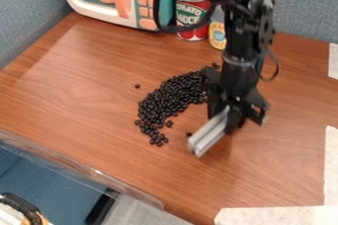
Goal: Sweep into pile
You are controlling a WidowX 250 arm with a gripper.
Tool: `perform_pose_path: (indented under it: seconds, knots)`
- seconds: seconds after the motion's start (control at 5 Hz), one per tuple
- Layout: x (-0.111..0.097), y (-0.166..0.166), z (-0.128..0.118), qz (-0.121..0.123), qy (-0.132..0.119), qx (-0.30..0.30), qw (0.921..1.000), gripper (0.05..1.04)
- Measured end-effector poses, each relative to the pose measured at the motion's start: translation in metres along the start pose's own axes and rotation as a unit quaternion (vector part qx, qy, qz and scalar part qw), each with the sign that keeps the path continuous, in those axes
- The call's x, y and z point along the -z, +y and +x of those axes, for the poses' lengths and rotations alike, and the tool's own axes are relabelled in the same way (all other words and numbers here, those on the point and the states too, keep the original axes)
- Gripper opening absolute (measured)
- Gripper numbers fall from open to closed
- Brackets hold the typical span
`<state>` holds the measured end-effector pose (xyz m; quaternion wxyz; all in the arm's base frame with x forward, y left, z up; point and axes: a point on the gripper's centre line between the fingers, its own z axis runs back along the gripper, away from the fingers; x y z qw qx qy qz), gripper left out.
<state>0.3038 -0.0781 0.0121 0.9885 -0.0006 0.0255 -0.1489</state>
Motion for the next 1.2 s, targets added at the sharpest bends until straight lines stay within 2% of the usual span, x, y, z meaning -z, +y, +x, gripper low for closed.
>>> perform_pose_path:
  seconds: [0.2,0.4,0.6,0.8,1.0,1.2]
  knots:
    - [0.013,-0.01,-0.016,-0.005,0.02,-0.043,0.9989,0.38]
    - [0.017,-0.017,-0.025,-0.022,0.017,-0.087,0.9958,0.381]
    - [0.019,-0.022,-0.027,-0.026,0.02,-0.096,0.9948,0.451]
    - [0.02,-0.028,-0.034,-0.027,0.037,-0.103,0.9937,0.766]
    - [-0.002,-0.03,-0.03,-0.027,0.006,-0.095,0.9951,0.999]
    - [-0.016,-0.03,-0.028,-0.024,-0.01,-0.089,0.9956,1.007]
